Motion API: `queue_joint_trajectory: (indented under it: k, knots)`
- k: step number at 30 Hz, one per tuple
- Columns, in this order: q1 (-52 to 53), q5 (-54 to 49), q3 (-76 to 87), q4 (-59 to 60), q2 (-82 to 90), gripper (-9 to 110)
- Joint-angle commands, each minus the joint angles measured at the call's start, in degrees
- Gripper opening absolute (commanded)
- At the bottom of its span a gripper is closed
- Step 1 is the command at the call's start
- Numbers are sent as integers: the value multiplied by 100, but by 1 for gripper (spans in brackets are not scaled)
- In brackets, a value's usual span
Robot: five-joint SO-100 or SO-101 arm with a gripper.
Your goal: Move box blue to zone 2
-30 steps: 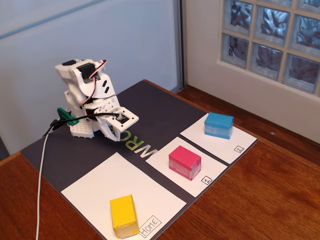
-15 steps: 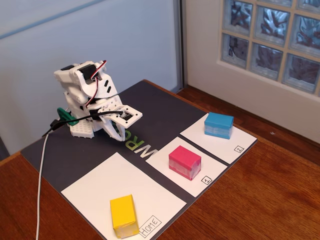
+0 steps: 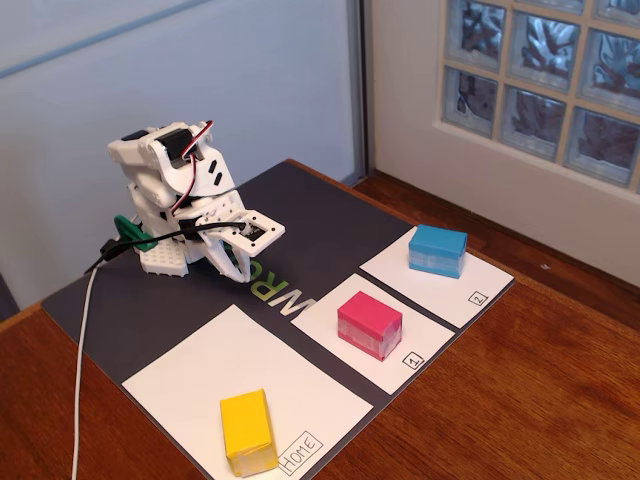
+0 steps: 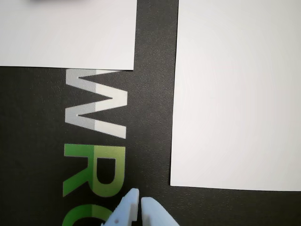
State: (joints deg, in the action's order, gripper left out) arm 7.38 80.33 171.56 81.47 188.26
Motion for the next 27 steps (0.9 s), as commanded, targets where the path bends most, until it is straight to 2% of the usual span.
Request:
queue_joint_trajectory:
  k: [1, 27]
  knots:
    - [-44, -9, 264, 123, 308, 0]
    - [-158, -9, 264, 123, 308, 0]
